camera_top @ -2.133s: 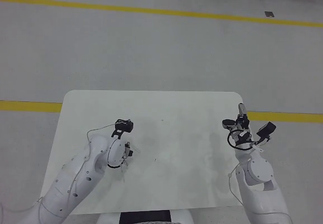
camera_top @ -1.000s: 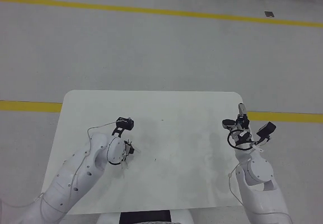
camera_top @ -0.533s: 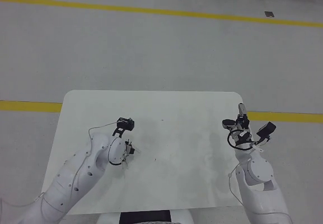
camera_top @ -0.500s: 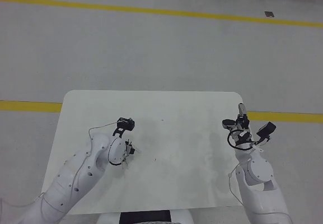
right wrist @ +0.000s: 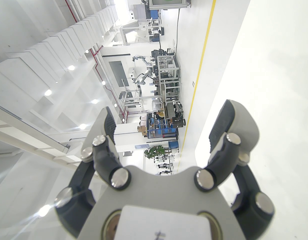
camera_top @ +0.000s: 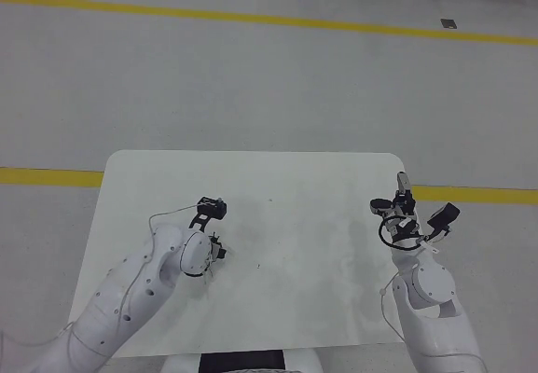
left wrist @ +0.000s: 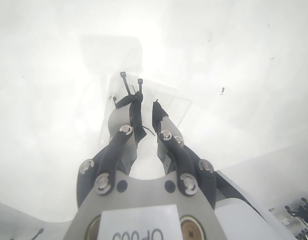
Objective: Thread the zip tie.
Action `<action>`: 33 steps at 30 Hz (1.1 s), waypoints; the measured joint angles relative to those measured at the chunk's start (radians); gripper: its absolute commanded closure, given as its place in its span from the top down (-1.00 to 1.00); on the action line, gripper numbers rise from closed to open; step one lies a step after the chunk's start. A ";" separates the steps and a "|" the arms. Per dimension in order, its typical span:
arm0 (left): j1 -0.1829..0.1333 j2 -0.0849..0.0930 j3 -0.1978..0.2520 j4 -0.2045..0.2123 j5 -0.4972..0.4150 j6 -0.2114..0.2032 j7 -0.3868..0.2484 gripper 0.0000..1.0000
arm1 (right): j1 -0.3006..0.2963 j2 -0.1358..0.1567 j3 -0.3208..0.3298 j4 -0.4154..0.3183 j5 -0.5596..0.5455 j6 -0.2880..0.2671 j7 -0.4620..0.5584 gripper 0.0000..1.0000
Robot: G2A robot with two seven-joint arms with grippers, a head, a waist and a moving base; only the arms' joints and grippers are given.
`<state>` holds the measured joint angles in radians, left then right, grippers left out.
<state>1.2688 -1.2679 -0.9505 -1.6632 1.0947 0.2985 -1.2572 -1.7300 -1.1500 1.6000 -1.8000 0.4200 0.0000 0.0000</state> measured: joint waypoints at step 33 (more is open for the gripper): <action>-0.030 0.001 0.045 0.037 0.029 0.034 0.000 -0.74 | 0.000 0.000 0.000 0.000 0.000 0.000 0.000 1.00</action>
<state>1.2387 -1.2667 -0.9053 -1.6266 1.1235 0.3329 -1.2569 -1.7300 -1.1500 1.6000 -1.8000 0.4200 0.0000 0.0000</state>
